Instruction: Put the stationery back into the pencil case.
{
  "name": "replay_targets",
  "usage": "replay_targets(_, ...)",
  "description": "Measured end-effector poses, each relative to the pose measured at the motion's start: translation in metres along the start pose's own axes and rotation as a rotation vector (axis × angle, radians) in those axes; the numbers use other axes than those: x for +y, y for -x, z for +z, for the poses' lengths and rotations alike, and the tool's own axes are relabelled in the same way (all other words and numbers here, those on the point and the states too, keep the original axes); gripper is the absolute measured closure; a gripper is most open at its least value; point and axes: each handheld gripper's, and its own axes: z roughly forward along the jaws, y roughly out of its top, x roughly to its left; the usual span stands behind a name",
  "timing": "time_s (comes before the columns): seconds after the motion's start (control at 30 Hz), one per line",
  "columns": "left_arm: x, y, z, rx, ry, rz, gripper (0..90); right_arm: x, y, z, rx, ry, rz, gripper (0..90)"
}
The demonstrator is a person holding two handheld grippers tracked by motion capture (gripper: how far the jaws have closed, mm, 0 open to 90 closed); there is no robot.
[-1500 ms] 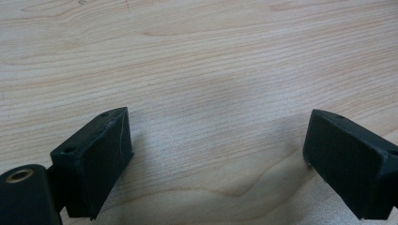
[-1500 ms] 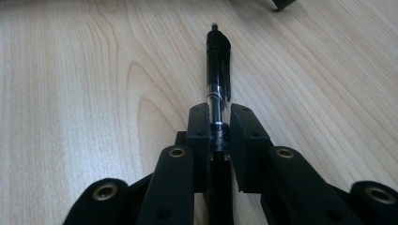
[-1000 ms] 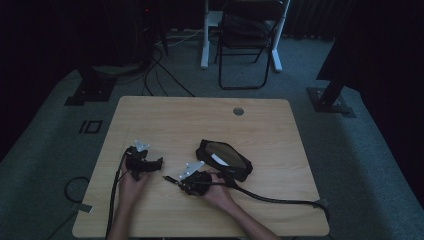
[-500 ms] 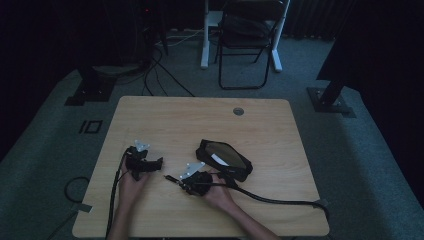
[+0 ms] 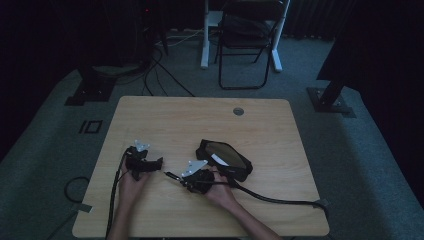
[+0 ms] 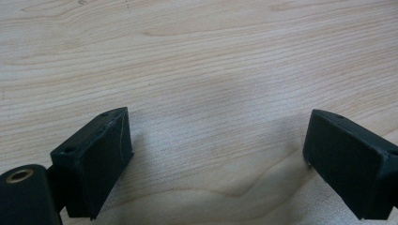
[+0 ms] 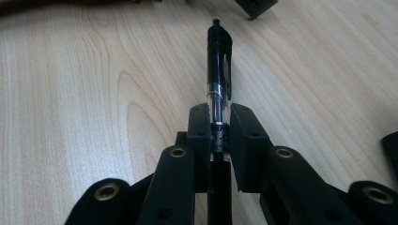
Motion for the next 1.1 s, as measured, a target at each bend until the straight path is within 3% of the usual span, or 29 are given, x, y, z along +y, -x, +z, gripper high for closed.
replay_targets(1.1, 0.000, 0.000, 0.000, 0.000, 0.000, 0.000, 8.5, 0.019, 0.012, -0.040, -0.058, 0.068, -0.041, 79.8)
